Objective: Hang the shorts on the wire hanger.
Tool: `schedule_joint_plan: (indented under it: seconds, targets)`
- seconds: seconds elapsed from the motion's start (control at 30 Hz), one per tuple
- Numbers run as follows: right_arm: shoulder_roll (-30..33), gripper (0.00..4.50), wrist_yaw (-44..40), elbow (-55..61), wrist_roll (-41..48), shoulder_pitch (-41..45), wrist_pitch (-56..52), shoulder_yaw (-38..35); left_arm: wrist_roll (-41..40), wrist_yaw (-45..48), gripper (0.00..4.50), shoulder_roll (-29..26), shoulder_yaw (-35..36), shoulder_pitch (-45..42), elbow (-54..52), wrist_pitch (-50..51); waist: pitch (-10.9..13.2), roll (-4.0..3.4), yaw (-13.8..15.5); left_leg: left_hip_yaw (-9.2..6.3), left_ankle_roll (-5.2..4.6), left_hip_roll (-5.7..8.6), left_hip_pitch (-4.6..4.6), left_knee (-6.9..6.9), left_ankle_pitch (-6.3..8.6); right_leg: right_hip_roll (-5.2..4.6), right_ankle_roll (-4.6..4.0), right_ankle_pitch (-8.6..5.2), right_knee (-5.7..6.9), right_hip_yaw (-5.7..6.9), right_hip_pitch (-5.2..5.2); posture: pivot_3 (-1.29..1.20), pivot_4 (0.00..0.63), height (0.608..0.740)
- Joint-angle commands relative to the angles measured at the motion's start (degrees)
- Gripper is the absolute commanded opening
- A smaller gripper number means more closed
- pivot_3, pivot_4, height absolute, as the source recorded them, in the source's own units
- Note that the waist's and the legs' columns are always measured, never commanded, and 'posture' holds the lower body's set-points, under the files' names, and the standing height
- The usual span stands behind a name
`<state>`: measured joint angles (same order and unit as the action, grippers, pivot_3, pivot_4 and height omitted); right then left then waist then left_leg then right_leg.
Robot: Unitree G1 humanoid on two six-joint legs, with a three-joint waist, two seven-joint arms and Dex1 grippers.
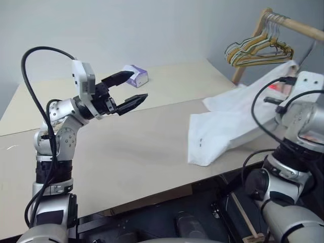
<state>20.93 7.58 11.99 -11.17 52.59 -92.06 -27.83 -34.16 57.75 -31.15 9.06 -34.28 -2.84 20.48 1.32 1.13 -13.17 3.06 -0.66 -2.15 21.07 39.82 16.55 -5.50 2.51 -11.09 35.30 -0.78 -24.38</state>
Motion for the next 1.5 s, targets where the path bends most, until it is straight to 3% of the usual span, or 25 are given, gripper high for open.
schedule_joint_plan:
  seconds: [0.03, 0.2, 0.37, 0.97, 1.5]
  targets:
    - [-0.1, 0.0, 5.2, -2.4, -3.7, 4.7, 1.0, -1.5, -0.8, 0.2, 4.46, -0.2, -0.7, -0.2, -2.5, 0.4, 0.0, -0.05, -0.3, -0.01, 0.0, 0.02, -0.01, 0.0, 0.0, -0.02, 0.01, 0.01, -0.01, 0.0, 0.03, -0.22, 0.0, 0.74]
    - [0.2, 0.0, 9.2, -9.1, -4.4, 8.6, 6.7, -5.6, -0.8, 0.2, 4.46, 0.1, -1.0, -0.5, -2.5, 0.3, 0.0, -0.16, -0.8, -0.03, -0.01, 0.03, -0.07, -0.03, 0.0, -0.01, 0.03, 0.02, -0.09, -0.01, 0.12, -0.22, 0.0, 0.74]
    - [3.8, 0.0, 9.0, -16.4, -2.4, 12.2, 11.5, -8.1, -0.7, 1.1, 4.46, -0.1, -1.3, -1.1, -2.3, 0.2, 0.1, -0.57, -1.4, -0.03, -0.02, 0.13, -0.02, -0.05, 0.0, -0.11, 0.13, 0.07, -0.21, -0.04, 0.11, -0.23, 0.0, 0.74]
    - [20.2, 0.0, 19.5, -57.0, 10.4, 27.3, 30.3, -22.2, -1.0, 1.2, 4.46, 0.0, -1.4, -0.7, -3.2, 0.1, 0.3, -0.76, -2.2, 0.23, -0.06, 0.16, -0.05, -0.35, 0.02, -0.1, 0.21, 0.04, -0.31, -0.36, 0.25, -0.21, 0.0, 0.74]
    - [26.1, 0.0, 23.4, -72.5, 18.2, 27.2, 39.3, -17.0, -0.7, 0.7, 4.46, 0.2, -1.5, 0.7, -4.2, -0.3, 0.4, -0.87, -1.9, 0.39, -0.07, 0.19, -0.15, -0.61, 0.01, -0.1, 0.29, -0.01, -0.44, -0.55, 0.25, -0.19, 0.0, 0.74]
